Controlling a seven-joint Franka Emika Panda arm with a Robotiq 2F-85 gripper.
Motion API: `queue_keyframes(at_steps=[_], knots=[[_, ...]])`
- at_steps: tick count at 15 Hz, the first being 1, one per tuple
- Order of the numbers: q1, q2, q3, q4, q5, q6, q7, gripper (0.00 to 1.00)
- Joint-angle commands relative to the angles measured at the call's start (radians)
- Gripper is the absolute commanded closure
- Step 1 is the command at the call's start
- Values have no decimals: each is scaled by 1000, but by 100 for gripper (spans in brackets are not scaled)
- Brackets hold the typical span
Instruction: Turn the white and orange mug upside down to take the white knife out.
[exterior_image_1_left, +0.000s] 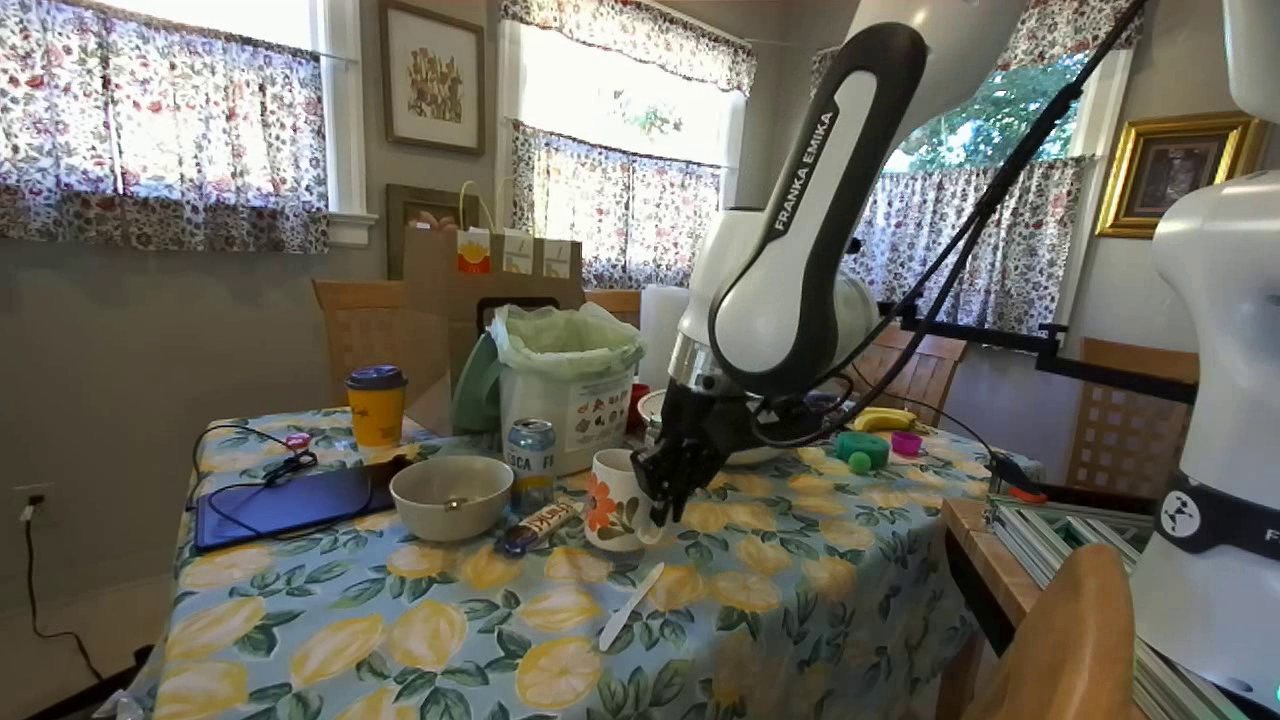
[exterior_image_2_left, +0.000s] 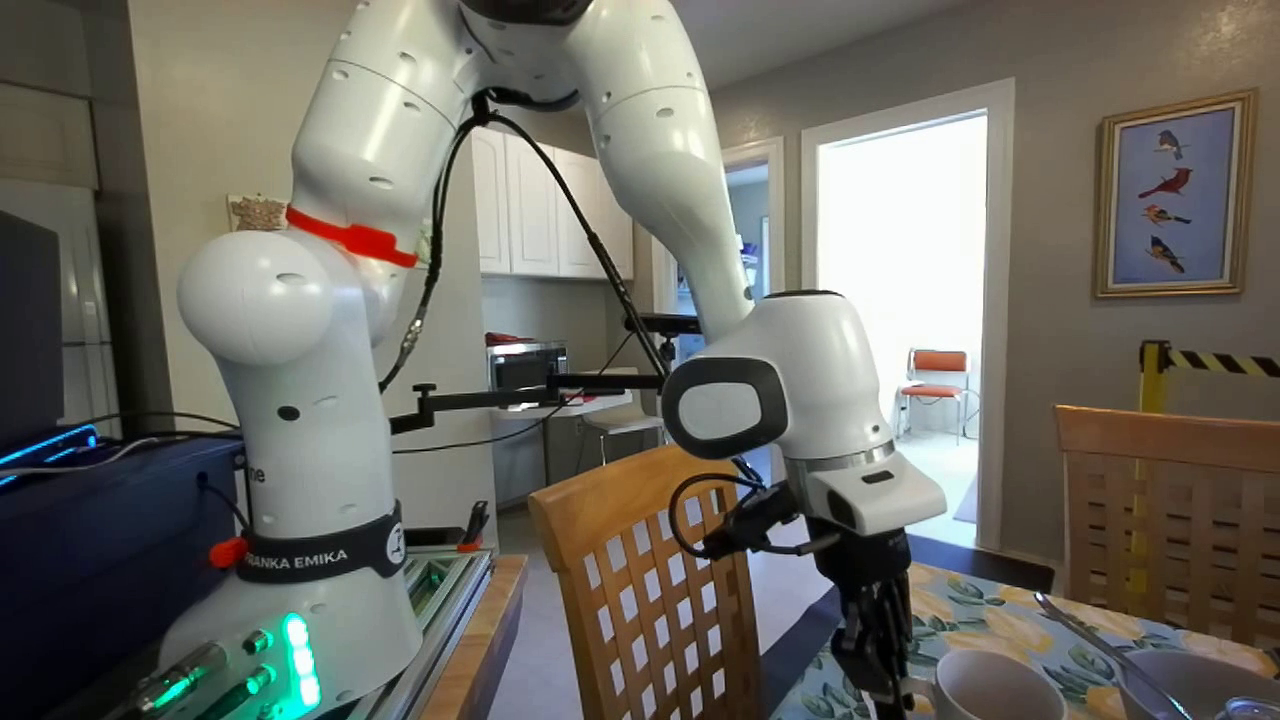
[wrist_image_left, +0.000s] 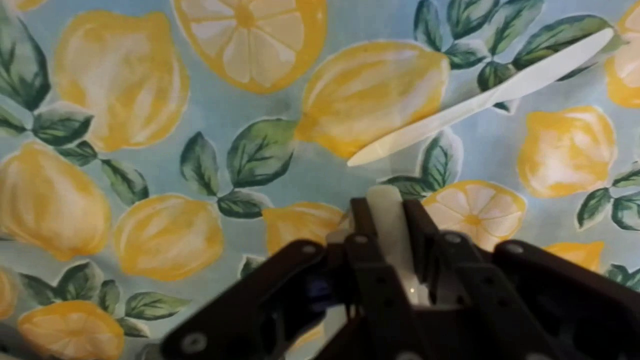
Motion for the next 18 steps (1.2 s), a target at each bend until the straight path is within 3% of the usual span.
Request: queue_keyframes(at_steps=[1,3,4,5,8,10,12,15,18], knots=[[-3,50,-22,34,-82,0,71,95],[-4,55,-29,47,-113,-47,74,95],[-3,48,-36,53,-128,-74,76,54],[-16,40,-29,56,-137,-81,79,53],[-18,13,-46,65,-170,-134,96,32],[-15,-31,-70,61,-200,-212,114,17],[-62,-114,-48,50,-226,-323,89,2],[-99,-246,-44,29,-294,-499,107,0],[-152,-363,-4,14,-322,-583,123,0]])
